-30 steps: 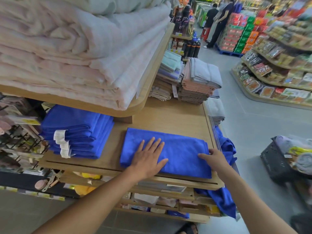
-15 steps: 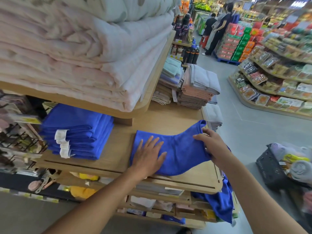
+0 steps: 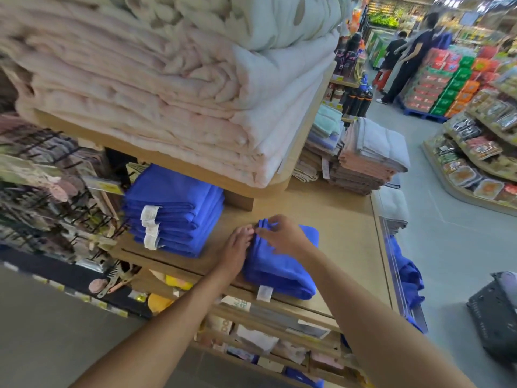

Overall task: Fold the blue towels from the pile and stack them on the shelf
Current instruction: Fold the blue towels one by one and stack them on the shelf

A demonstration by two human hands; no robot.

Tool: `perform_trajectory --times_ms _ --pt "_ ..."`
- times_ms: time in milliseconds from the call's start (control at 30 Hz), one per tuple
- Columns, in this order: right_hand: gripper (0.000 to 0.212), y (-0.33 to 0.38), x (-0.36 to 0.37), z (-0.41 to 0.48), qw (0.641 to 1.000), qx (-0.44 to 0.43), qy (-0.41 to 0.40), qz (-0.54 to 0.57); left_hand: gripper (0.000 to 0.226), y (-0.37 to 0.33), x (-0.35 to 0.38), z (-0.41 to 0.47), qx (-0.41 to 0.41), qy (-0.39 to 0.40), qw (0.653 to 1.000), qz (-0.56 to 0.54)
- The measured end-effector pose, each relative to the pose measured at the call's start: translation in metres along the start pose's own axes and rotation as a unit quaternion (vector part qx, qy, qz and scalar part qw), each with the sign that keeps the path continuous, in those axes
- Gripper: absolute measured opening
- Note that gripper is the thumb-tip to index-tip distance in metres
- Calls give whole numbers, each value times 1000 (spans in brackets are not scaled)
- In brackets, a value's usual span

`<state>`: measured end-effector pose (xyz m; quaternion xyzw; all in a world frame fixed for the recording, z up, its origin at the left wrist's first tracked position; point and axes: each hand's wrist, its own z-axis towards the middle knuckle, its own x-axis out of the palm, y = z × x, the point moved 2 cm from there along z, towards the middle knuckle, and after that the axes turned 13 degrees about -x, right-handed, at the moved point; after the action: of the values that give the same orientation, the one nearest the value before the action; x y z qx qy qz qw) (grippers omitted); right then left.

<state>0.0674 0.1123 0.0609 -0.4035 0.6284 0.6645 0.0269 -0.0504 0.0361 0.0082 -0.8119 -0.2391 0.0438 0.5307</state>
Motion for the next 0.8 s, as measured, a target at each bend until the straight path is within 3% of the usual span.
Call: perform_trajectory --times_ms 100,167,233,300,400,467,567,800 --pt "32 -25 -23 -12 993 -29 -114 2 35 -2 -5 1 -14 -9 998 60" --pt "21 -54 -56 -27 975 -36 -217 -20 35 -6 -6 -5 64 -50 975 206" --pt "25 -88 -81 -46 961 -18 -267 -68 40 -9 3 -16 200 -81 910 355" --pt "36 -124 -92 -66 954 20 -241 -176 47 -5 23 -24 277 -62 823 492" --pt "46 -159 -88 -91 928 25 -186 -321 57 13 48 -23 208 -34 729 651" --pt "51 -165 -85 -95 918 13 -184 -351 61 22 53 -17 151 -22 708 689" --pt "53 -166 -83 -93 912 16 -187 -365 62 21 57 1 132 -4 692 709" --pt "54 -166 -84 -93 912 19 -194 -361 64 -16 91 89 79 27 693 716"
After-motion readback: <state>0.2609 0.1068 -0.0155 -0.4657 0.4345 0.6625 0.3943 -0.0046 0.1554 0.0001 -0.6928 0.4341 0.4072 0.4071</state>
